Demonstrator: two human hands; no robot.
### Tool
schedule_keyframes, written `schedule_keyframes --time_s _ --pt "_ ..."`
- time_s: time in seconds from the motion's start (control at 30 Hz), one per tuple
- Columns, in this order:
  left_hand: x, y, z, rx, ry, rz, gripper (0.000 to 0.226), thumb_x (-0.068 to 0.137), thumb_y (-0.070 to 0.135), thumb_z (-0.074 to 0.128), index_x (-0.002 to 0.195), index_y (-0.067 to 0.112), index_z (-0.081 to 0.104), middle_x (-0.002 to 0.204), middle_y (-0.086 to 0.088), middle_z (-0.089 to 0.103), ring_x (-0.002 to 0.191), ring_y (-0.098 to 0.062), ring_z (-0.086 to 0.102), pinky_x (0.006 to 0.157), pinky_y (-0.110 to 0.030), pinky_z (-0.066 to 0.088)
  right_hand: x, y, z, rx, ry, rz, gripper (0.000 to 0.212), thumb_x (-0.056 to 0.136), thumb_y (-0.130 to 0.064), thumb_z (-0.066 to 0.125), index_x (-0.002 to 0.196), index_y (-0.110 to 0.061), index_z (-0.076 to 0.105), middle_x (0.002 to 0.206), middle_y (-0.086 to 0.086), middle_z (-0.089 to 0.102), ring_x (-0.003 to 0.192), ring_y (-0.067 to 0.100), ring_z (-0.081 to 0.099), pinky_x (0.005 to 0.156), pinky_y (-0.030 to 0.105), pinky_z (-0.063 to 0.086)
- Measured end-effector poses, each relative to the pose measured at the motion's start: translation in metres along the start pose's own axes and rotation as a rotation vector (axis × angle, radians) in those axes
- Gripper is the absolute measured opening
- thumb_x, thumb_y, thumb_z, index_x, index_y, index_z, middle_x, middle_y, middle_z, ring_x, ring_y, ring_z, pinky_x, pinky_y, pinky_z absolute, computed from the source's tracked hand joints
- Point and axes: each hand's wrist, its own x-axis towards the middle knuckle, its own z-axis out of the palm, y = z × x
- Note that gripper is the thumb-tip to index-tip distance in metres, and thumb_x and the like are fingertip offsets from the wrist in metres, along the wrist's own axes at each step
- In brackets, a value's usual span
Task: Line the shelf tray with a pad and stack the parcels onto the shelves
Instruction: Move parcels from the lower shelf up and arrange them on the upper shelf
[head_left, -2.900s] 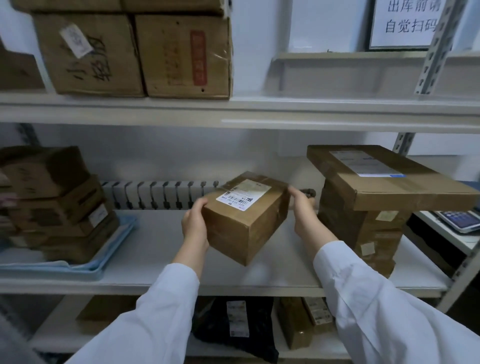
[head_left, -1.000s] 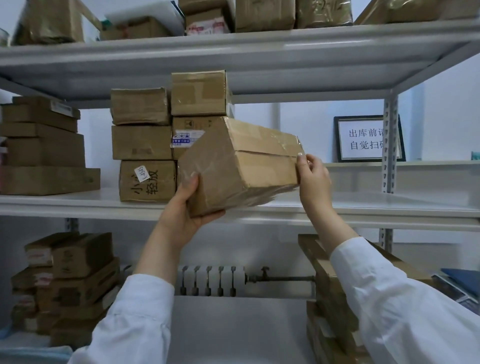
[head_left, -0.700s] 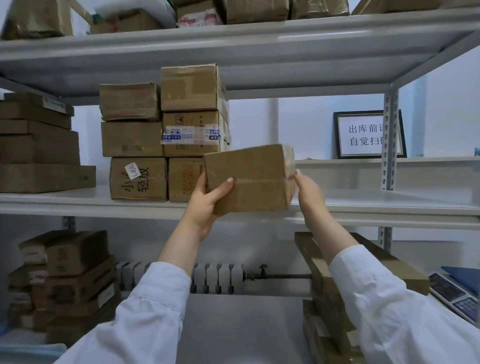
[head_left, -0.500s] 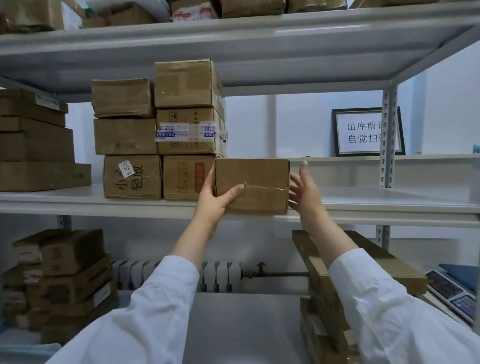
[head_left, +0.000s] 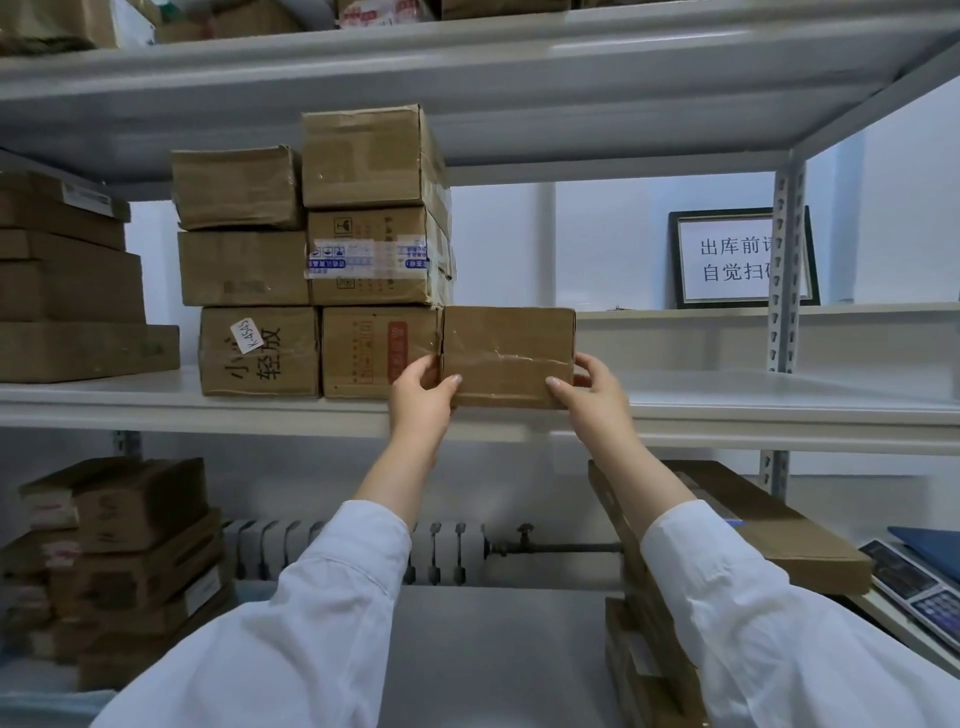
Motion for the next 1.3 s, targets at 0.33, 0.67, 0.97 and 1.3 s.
schedule_keyframes --time_s 0.33,0.67,0.97,1.3 --pt "0.005 0.002 0.013 0.159 0.107 -0.024 0.038 0.093 0.012 0.055 0.131 0.014 0.049 0.112 0.000 0.057 0.099 -0.020 0.055 0.085 -0.031 0.046 -0.005 0.006 -0.003 -0.015 -0.135 -0.070 0.062 0.090 0.010 0.038 0.139 -0.028 0.045 0.132 -0.006 0.058 0.114 0.010 0.055 0.082 0.022 0.049" --pt "-0.006 -0.008 0.025 0.096 0.220 -0.117 0.030 0.089 0.015 0.062 0.116 0.011 0.051 0.103 0.000 0.051 0.090 -0.017 0.050 0.076 -0.026 0.039 -0.009 0.007 -0.019 0.004 -0.198 -0.024 0.053 0.094 0.006 0.040 0.140 -0.019 0.044 0.133 0.002 0.055 0.120 0.015 0.051 0.088 0.024 0.042" --pt "-0.038 -0.013 0.050 -0.141 0.318 -0.180 0.044 0.088 0.011 0.059 0.128 0.012 0.040 0.131 -0.007 0.045 0.099 -0.020 0.051 0.079 -0.026 0.038 -0.020 0.017 -0.049 -0.067 -0.274 0.070 0.030 0.096 -0.010 0.048 0.125 -0.012 0.056 0.114 0.007 0.066 0.093 0.017 0.061 0.089 0.033 0.047" --pt "-0.089 -0.041 0.117 -0.250 0.190 -0.355 0.036 0.091 0.009 0.053 0.125 0.005 0.043 0.100 -0.003 0.045 0.082 -0.018 0.045 0.074 -0.028 0.036 -0.037 0.048 -0.104 -0.193 -0.384 0.178 0.027 0.096 -0.011 0.051 0.122 -0.008 0.058 0.103 0.006 0.063 0.078 0.007 0.060 0.054 0.006 0.047"
